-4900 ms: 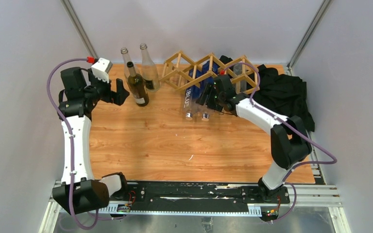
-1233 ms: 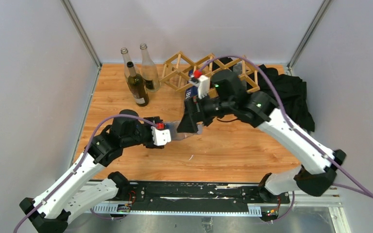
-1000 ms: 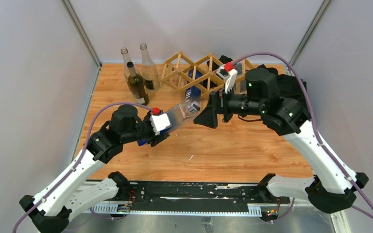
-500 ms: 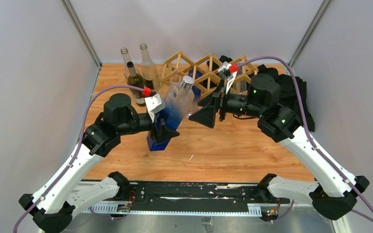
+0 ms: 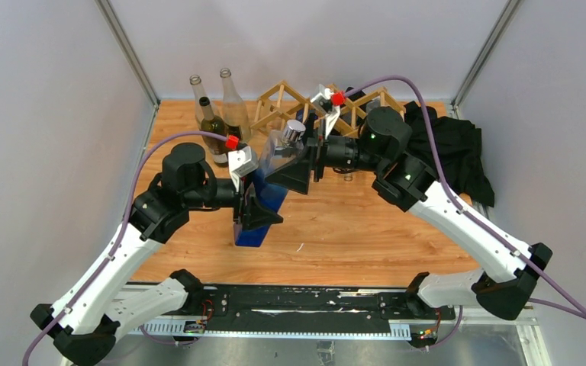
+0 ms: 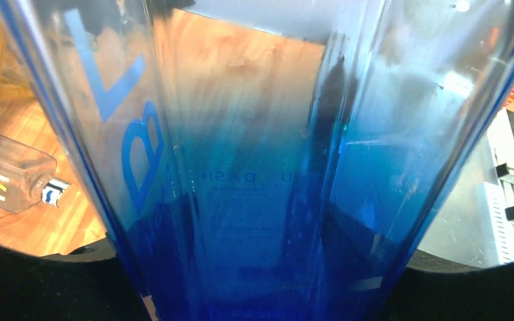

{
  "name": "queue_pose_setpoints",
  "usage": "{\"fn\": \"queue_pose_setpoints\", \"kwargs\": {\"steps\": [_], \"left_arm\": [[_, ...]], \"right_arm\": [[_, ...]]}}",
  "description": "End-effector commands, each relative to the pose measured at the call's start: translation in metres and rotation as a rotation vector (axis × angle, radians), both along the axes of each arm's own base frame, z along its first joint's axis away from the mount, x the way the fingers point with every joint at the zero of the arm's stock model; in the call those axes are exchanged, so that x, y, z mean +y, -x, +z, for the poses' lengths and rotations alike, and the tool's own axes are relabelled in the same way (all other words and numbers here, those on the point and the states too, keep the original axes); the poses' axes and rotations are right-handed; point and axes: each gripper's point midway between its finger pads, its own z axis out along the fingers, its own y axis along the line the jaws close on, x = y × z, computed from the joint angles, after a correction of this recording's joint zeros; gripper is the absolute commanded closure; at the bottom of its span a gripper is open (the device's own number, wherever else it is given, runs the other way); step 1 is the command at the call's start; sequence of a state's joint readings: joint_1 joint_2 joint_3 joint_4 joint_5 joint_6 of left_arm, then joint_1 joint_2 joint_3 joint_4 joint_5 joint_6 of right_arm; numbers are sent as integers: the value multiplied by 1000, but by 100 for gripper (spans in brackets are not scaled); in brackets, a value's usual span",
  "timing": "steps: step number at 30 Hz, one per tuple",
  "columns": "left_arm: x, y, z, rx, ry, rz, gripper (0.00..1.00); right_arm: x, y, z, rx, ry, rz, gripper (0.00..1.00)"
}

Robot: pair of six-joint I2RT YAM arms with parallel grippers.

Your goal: Take the wine bottle off the wine rack

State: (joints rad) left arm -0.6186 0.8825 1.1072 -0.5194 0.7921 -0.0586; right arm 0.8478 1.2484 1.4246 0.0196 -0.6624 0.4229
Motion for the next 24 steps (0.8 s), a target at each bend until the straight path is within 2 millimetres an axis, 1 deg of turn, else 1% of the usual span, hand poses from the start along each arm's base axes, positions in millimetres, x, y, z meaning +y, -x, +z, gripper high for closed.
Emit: {"fn": "queue_pose_setpoints", "kwargs": {"steps": [1,2,3,4,5,6,7,8,12,15,18,21,22,23,24], "left_arm": [[0,13,47,-128,96,-74,100],[1,12,46,-130,85,-70,96],[2,10,44,-126,70,-60,81],[5,6,41,-111,48,-38,55],[9,-2,35,-74,15,2,35],[13,-11,31,-74,-8,35,19],[19,-20,29,-68,-26,68,4],[26,-30,27,-61,-43,110,1],[62,-71,16,-16,-95,285,0],[97,-102,6,29,-141,431,0],[137,-128,-2,51,-199,578,0],[176,-148,-4,67,-234,734,0],[183,-151,-4,72,-240,765,0],[194,-156,-5,77,-249,808,0],[201,-160,-5,87,-257,848,0]], "right_arm": [[10,11,24,-73,-63,56,27],[12,11,23,-68,-56,58,43],[13,10,21,-59,-43,53,64],[13,5,19,-50,-25,32,85],[13,-2,15,-35,-1,-6,98],[13,-7,12,-28,23,-34,100],[11,-12,6,-25,51,-63,100],[10,-18,4,-28,71,-98,100],[8,-50,-11,-60,164,-238,100],[13,-70,-26,-76,219,-302,100],[21,-95,-37,-105,254,-370,100],[36,-121,-46,-142,269,-424,100],[37,-130,-47,-155,274,-452,100],[44,-144,-51,-158,281,-482,100],[48,-154,-51,-162,276,-504,100]]}}
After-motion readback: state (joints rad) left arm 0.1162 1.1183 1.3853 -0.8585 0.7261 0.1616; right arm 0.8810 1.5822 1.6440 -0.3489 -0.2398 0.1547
